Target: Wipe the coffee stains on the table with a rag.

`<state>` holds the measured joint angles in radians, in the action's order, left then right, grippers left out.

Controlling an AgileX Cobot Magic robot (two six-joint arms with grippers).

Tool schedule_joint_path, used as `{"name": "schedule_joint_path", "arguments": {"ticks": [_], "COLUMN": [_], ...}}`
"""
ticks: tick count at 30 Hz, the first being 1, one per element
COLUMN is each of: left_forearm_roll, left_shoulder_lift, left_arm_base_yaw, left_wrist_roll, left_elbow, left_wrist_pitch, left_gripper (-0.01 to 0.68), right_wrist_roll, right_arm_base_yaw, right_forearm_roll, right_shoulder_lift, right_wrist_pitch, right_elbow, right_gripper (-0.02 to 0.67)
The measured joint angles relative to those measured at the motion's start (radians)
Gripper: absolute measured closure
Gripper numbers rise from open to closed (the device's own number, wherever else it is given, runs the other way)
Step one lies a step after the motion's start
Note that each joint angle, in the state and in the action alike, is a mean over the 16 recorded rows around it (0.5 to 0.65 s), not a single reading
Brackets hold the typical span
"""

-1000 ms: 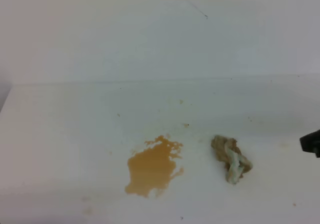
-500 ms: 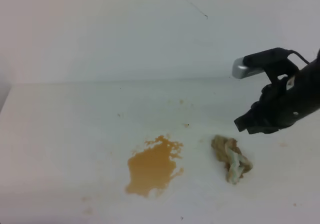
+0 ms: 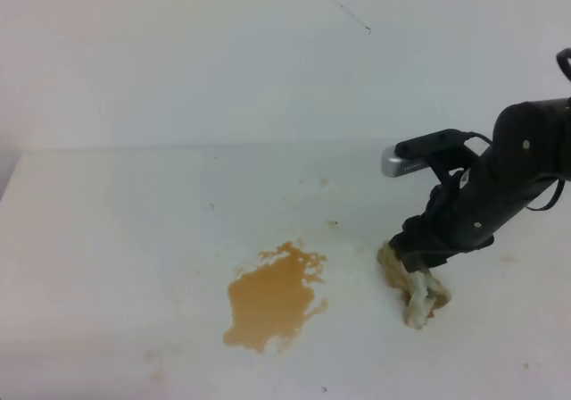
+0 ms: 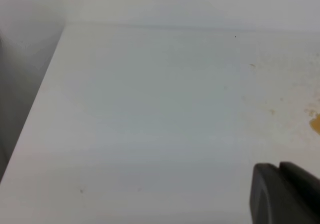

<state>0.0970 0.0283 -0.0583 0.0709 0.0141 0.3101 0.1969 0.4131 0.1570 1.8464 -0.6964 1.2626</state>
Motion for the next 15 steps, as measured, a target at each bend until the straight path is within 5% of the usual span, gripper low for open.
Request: {"name": "schedule_joint_path", "arguments": {"ticks": [5,15], "left_forearm_roll": [0.0,0.0], "left_shoulder_lift": [0.0,0.0], "left_arm_base_yaw": [0.0,0.0], "left_wrist_roll": [0.0,0.0], "left_elbow": [0.0,0.0], "left_wrist_pitch": [0.0,-0.001], "left_gripper": [0.672,0.672], "right_wrist_roll": [0.011,0.102], "right_arm_base_yaw": [0.0,0.001], "right_forearm_roll": [-0.007,0.089], "right_shoulder_lift": [0.063,0.128], "right_wrist_pitch": [0.03,0.063], "right_elbow": [0.0,0.03], "right_gripper": [0.312,0.562]}}
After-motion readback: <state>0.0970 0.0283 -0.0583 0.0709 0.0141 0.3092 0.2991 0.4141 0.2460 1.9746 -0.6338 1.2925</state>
